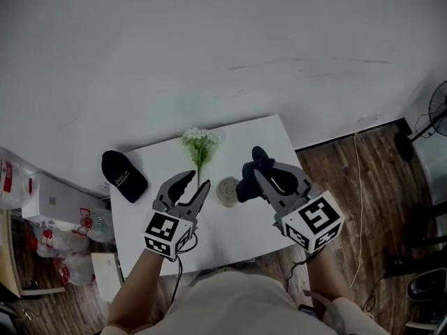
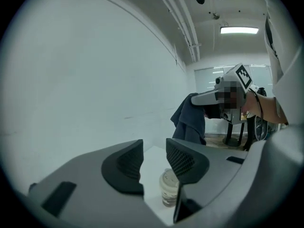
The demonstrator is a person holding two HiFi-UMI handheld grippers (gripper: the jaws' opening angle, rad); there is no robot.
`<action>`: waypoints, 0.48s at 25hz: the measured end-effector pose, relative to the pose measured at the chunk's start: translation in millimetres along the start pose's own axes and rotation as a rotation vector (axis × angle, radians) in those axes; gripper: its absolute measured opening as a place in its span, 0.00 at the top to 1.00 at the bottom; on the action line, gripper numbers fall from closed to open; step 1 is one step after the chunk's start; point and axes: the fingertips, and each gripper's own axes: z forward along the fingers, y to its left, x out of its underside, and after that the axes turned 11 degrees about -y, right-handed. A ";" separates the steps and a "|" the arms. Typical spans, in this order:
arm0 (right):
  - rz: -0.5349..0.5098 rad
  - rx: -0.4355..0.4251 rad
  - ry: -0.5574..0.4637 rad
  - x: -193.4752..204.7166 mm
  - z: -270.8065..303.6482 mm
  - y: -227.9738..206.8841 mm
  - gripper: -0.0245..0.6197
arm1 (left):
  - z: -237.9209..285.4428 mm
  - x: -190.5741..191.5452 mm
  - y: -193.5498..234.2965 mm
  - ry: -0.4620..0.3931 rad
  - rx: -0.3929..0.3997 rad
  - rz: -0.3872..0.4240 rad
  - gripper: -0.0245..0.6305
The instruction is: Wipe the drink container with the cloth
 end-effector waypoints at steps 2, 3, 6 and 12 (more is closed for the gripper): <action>-0.025 -0.010 -0.047 -24.5 5.6 8.2 0.90 | -7.4 -18.7 8.3 0.003 -0.005 0.073 0.78; -0.032 -0.015 -0.072 -36.5 8.4 12.1 0.90 | -10.5 -29.9 11.7 -0.001 -0.004 0.116 0.80; -0.058 -0.021 -0.140 -69.3 13.7 22.9 0.90 | -18.9 -63.4 19.7 -0.024 -0.012 0.238 0.83; -0.174 0.016 -0.238 -121.5 13.2 39.0 0.90 | -42.5 -115.2 31.0 -0.106 -0.048 0.294 0.85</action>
